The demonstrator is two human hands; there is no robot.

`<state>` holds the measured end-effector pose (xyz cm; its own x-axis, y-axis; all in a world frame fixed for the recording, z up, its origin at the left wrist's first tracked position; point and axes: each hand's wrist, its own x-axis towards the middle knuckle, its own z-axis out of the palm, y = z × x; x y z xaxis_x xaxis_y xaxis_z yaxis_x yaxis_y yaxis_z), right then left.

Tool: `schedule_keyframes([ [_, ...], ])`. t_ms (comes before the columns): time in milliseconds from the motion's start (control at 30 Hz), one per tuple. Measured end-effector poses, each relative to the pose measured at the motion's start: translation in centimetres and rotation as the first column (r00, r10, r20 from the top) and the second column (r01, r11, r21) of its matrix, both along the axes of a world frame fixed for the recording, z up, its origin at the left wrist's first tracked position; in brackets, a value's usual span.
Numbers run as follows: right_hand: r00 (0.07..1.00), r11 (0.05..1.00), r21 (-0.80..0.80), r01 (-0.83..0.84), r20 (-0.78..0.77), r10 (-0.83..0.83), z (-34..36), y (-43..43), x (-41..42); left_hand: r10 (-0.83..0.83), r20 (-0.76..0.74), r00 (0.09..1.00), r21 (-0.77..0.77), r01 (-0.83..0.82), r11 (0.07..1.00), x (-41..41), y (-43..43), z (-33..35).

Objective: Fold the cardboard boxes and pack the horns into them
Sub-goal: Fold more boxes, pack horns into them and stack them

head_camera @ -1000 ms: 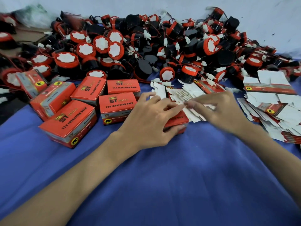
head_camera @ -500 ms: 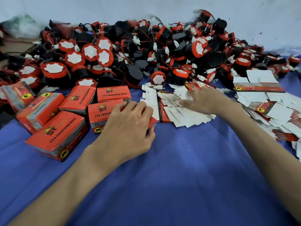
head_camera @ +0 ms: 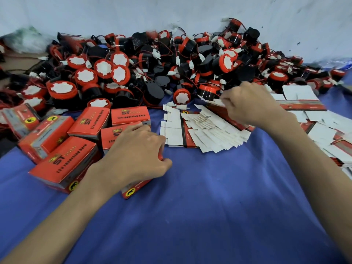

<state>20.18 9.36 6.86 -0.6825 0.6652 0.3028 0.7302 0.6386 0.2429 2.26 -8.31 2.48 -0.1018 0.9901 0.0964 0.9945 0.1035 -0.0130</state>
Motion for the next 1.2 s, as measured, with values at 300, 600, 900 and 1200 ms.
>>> schedule_keyframes([
  [300,0.725,0.969,0.167,-0.179,-0.644,0.245,1.4,-1.2,-0.8,0.011,0.638,0.77,0.179,-0.161,0.971,1.4,4.5,0.3],
  [600,0.431,0.974,-0.013,-0.226,-0.898,0.088,2.4,-0.9,-0.5,-0.185,0.94,0.288,0.29,-0.384,0.877,0.3,4.9,-0.1],
  [900,0.557,0.858,-0.431,-0.279,-0.8,-0.221,-0.4,-1.0,-1.7,-0.291,0.937,0.194,0.331,-0.223,0.917,0.5,3.9,0.0],
  [1200,0.562,0.808,-0.537,-0.244,-0.757,-0.333,-1.2,-0.2,-1.7,-0.1,0.526,0.845,0.111,0.048,0.993,0.3,3.0,-0.4],
])
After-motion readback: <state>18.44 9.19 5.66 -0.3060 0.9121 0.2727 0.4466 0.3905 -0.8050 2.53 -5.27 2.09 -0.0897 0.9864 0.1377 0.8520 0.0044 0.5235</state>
